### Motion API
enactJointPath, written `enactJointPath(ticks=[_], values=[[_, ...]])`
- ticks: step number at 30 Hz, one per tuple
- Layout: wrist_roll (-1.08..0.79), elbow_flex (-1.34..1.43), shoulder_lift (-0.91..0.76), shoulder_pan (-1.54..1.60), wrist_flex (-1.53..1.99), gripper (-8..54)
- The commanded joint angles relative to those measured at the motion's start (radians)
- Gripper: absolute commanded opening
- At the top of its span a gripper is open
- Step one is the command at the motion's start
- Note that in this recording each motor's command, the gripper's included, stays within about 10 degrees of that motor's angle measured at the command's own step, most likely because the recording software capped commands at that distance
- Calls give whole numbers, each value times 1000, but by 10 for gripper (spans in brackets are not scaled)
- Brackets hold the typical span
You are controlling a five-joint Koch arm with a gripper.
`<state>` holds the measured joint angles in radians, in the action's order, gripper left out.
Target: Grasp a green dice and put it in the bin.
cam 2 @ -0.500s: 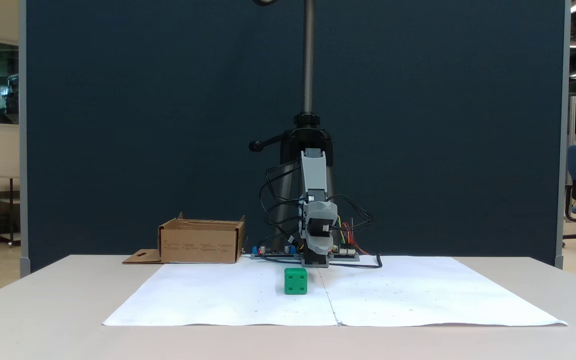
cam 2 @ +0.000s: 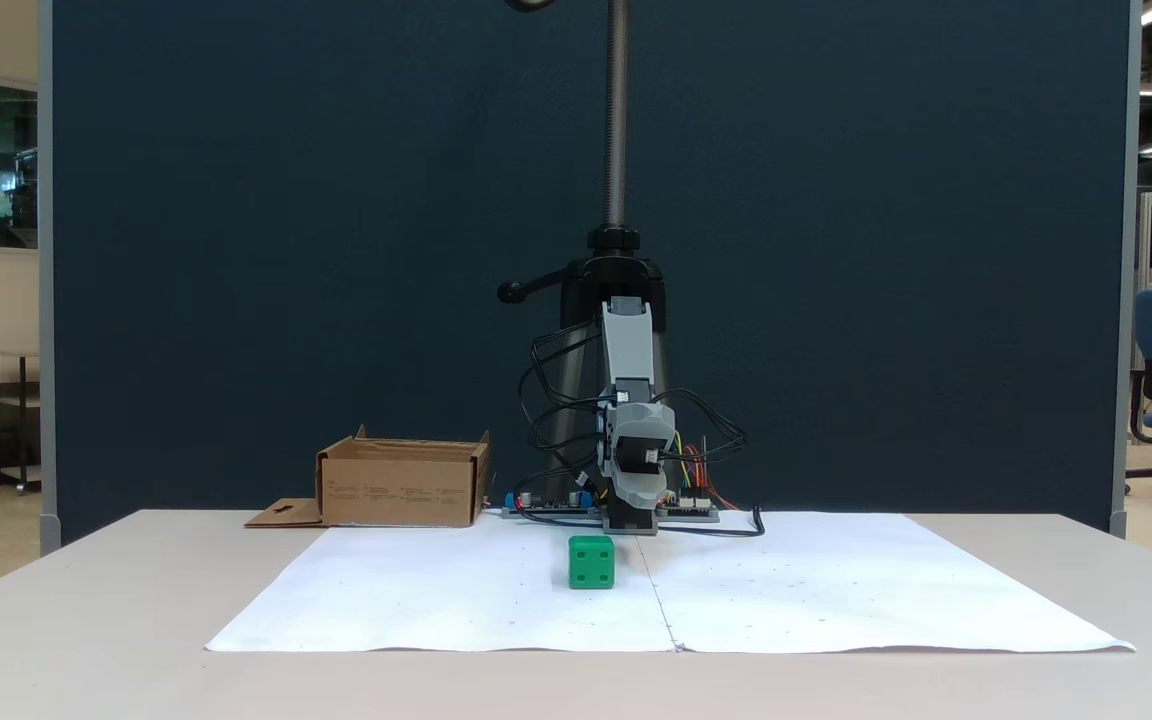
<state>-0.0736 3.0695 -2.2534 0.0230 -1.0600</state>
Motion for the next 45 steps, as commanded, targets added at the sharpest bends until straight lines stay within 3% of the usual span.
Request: enactJointPath(ticks=[1,30,36,45], values=[[-41,54,-103,25,-91,432],[-46,61,-114,17,-232,431],[-48,38,-114,-14,-250,397],[-48,-189,-114,-44,87,389]])
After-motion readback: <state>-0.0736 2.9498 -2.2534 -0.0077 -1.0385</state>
